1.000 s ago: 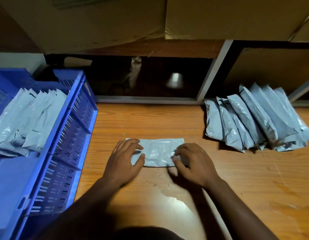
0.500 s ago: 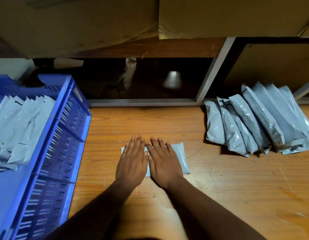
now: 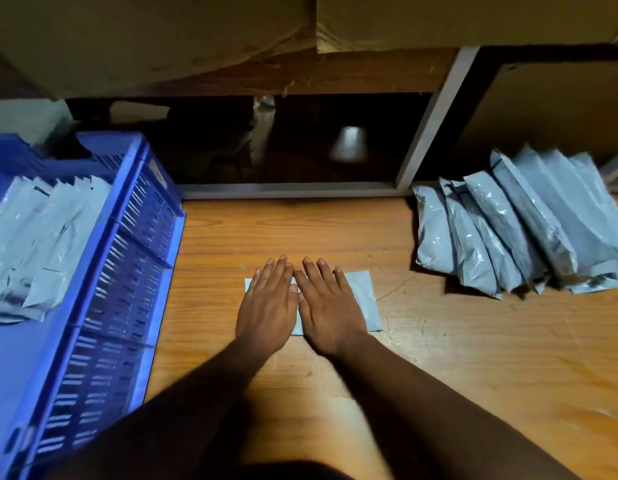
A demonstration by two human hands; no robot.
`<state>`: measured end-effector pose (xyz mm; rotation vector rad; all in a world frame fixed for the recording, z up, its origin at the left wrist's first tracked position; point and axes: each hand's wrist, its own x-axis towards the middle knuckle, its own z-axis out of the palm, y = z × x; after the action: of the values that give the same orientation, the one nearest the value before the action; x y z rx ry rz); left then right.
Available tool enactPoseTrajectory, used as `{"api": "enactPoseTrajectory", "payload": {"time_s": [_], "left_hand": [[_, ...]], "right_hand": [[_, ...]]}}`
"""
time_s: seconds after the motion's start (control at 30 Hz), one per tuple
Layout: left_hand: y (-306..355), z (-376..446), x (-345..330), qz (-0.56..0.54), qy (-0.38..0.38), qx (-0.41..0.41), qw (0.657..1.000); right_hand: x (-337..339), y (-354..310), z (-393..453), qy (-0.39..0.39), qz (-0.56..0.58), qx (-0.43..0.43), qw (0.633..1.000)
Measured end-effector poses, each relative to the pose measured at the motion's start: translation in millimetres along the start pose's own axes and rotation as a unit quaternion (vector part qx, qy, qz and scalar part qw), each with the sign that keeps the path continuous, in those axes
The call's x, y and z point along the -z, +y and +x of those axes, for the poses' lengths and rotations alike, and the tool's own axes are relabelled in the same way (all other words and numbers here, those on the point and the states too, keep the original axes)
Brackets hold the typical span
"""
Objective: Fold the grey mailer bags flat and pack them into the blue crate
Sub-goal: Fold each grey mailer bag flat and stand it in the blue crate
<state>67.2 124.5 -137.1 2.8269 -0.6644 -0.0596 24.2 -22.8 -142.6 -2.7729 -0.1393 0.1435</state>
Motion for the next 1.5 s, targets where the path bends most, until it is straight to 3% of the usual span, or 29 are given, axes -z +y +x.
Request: {"api": "enactPoseTrajectory", "payload": {"time_s": [0.13,0.2,0.33,0.77,0.97,1.23,1.5], "left_hand": [[2,-2,17,-0.052,0.001,0.027,0.998],[6,2,23,-0.016,0.006,0.008,1.000],[11,5,11,0.030,-0.024,-0.027,0.999],[14,4,-7,0.088,-0.023,-0.015,0.996],[1,-5,-1,0.017,-0.010,0.031,0.999],[-7,-19,2,-0.022,-0.049,0.040,0.998],[-17,-25,5,-0.073,-0.033,0.059,0.995]], "right_hand": [[24,0,-1,0.026,0.077,-0.023,0.996],[31,7,-2,0.062,0.032,-0.032,0.997],[15,19,-7,0.026,-0.019,-0.041,0.999],[-2,14,-3,0.026,-0.060,-0.064,0.996],[6,24,-12,0.030,-0.024,-0.063,0.997],[5,27,-22,0.033,-0.046,-0.077,0.995],[13,41,-30,0.005,-0.035,-0.054,0.998]]}}
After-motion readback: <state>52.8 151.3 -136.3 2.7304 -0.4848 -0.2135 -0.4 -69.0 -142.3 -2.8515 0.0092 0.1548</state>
